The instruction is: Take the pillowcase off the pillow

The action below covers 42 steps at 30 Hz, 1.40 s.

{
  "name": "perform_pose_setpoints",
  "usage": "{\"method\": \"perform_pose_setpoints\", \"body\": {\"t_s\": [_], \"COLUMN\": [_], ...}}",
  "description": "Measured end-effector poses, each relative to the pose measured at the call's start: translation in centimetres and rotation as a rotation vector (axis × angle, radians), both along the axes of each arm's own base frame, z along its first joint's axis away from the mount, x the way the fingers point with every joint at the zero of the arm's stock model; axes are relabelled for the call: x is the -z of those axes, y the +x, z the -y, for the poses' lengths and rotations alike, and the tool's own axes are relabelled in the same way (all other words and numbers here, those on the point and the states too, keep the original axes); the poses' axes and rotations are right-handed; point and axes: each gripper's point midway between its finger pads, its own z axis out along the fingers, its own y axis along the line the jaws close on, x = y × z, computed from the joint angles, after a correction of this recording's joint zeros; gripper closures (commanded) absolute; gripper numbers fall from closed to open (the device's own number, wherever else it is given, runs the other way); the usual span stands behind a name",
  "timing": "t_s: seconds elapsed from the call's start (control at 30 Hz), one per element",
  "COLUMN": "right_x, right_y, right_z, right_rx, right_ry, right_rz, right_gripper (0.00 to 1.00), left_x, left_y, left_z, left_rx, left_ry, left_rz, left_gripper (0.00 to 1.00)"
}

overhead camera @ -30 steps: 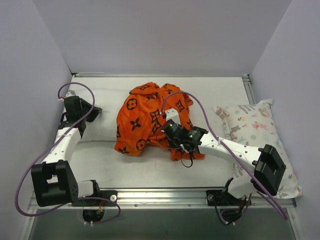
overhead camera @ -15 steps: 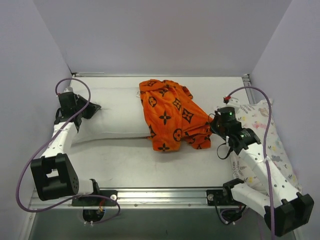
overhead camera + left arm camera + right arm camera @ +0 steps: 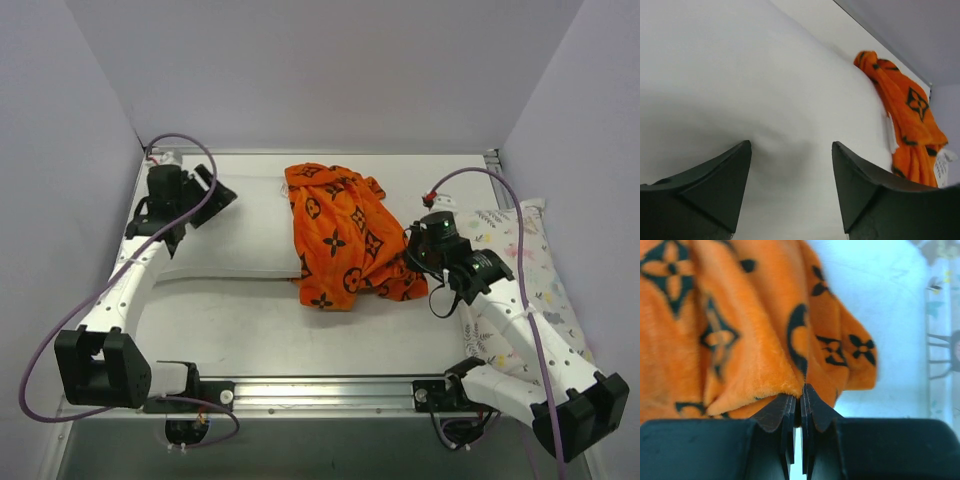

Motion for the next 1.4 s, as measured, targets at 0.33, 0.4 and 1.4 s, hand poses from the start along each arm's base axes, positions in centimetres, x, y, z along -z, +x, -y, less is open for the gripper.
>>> {"method": "perform_pose_setpoints", "body": {"t_s": [0.33, 0.4, 1.4], "right_x": [1.3, 1.5, -2.6], "right_y": [0.1, 0.2, 2.8], "right_z": [-2.8, -3.1, 1.6], "right_rx": [-0.087, -0.097, 0.042], "right_ry": [-0.032, -0.033, 0.054], "right_rz": [-0.046, -0.048, -0.006], "right_gripper": [1.00, 1.00, 1.00], "left_x": [-3.2, -1.3, 8.7], "left_y": [-11.3, -13.1, -5.0], "left_z": [10.6, 11.1, 0.7], "left_rx": [0.006, -0.038, -0.388], "left_ry": [-0.069, -0.108, -0.176], "left_rz": [0.109, 0.075, -0.054], "left_gripper": [0.02, 0.03, 1.00]}}
